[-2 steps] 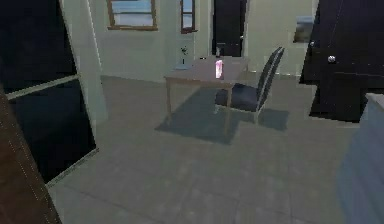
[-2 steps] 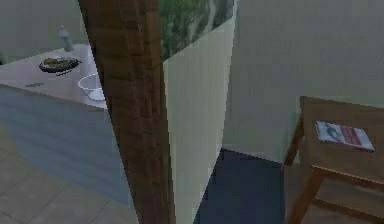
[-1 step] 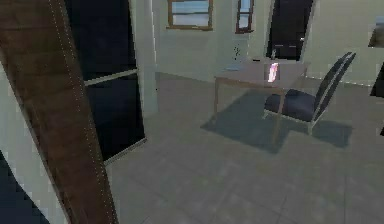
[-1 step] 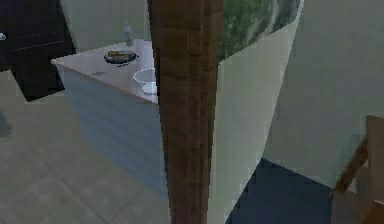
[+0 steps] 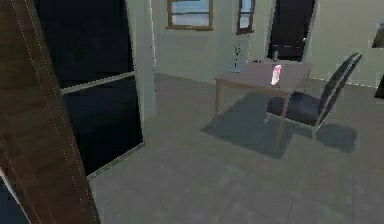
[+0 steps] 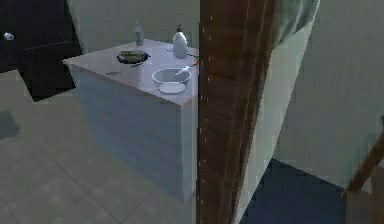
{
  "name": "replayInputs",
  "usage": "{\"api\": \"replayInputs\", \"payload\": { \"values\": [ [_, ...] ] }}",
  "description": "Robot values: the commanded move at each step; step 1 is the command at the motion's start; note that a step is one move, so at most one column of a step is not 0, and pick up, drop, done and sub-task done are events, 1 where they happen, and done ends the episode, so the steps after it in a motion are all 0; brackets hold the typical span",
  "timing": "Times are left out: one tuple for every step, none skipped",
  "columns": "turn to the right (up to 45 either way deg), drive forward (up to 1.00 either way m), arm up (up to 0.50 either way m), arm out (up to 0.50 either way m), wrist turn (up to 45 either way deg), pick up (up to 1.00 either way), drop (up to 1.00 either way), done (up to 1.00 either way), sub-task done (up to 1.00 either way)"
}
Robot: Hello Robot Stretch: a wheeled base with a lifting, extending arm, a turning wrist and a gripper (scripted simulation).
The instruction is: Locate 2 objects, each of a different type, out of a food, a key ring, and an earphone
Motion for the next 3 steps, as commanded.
{"api": "replayInputs", "payload": {
  "values": [
    [30.0,0.0,0.0,0.0,0.0,0.0,0.0,0.0,0.0],
    [0.0,0.3,0.0,0.0,0.0,0.0,0.0,0.0,0.0],
    [36.0,0.0,0.0,0.0,0.0,0.0,0.0,0.0,0.0]
  ]
}}
